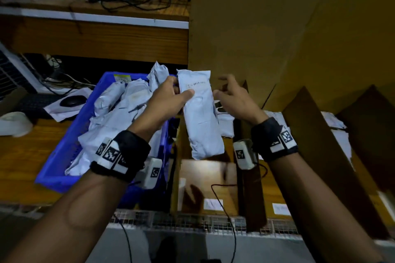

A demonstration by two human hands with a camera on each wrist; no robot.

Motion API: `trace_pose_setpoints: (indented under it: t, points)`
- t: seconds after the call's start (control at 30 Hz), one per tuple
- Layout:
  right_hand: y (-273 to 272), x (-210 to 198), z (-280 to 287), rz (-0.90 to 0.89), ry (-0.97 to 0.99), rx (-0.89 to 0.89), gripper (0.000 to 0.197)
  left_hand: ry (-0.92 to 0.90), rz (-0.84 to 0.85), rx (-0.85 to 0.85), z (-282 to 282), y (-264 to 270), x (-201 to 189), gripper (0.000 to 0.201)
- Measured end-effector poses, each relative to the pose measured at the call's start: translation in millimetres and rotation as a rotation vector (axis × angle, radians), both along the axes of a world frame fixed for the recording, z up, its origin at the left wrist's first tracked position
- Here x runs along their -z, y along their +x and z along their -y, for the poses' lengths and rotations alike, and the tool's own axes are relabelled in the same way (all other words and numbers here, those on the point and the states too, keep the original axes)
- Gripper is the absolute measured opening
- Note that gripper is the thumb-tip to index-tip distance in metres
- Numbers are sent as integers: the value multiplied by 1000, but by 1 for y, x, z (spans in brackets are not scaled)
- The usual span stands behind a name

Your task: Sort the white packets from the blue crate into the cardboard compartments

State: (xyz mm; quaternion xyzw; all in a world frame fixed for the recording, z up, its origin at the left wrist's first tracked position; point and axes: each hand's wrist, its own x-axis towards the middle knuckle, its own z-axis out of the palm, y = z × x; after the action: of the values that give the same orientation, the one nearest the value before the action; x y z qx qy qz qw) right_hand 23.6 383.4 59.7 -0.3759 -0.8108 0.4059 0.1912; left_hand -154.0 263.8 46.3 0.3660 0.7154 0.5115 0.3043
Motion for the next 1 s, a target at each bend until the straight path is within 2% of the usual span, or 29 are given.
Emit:
trace_pose_setpoints:
  t: [0.07,0.13,0.27,0.4,0.5,0.57,0.67,0.87,1.0]
  points:
    - [30,-10,29,-35,-15,-61,64,29,21,-11,14,29,-10,37]
    - [60,-10,54,-46,58,-118,82,57,60,1,26,61,-16,38]
    - [114,4,88,58,237,-103,124,81,155,59,35,124,-18,38]
    - [154,15,89,194,349,-30,124,99,287,119,35,173,-15,37]
    - [180,19,70,271,419,16,119,133,310,147,23,191,-8,36]
    - [197,20,53,333,427,67,118,104,222,154,8,195,1,37]
    - [218,28,25,417,383,150,117,14,-67,164,-16,192,24,39]
    - [235,72,-32,580,281,245,118,-144,-476,297,-63,185,87,54]
    - [230,100,-59,673,236,240,120,-188,-592,381,-95,185,111,66]
